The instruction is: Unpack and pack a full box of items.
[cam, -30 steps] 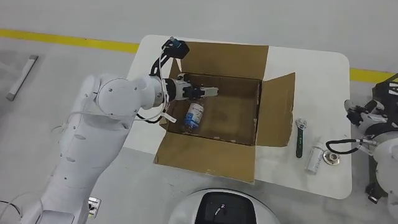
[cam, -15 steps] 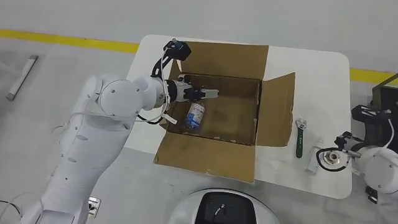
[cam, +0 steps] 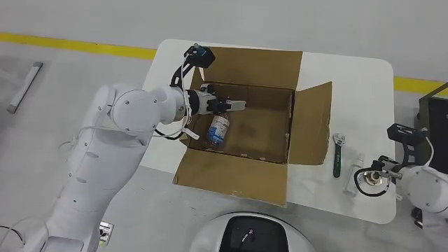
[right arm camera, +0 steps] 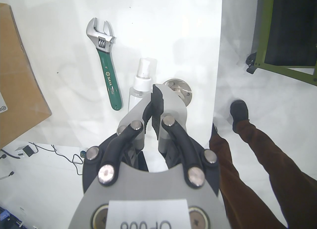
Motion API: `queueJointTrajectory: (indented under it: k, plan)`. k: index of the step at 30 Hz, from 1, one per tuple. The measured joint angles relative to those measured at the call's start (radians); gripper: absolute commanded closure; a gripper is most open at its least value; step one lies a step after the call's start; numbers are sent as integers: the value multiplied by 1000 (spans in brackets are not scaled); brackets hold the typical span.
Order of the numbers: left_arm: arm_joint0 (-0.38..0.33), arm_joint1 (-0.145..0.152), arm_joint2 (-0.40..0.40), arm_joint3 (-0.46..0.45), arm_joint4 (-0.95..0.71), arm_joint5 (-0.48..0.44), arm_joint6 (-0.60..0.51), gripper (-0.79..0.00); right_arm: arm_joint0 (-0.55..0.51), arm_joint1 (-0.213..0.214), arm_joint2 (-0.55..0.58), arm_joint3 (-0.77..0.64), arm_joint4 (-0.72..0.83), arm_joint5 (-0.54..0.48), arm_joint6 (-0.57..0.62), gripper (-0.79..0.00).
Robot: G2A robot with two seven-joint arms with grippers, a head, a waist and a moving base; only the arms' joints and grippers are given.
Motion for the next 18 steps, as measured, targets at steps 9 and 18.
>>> queueJointTrajectory:
  k: [9, 18]
  plan:
    - [0, 0, 0, 0, 0, 0, 0, -785, -55, -9, 22, -14, -42, 37, 4, -785]
    - [0, 0, 0, 0, 0, 0, 0, -785, -46, -23, -16, -15, -52, 2, 38, -785]
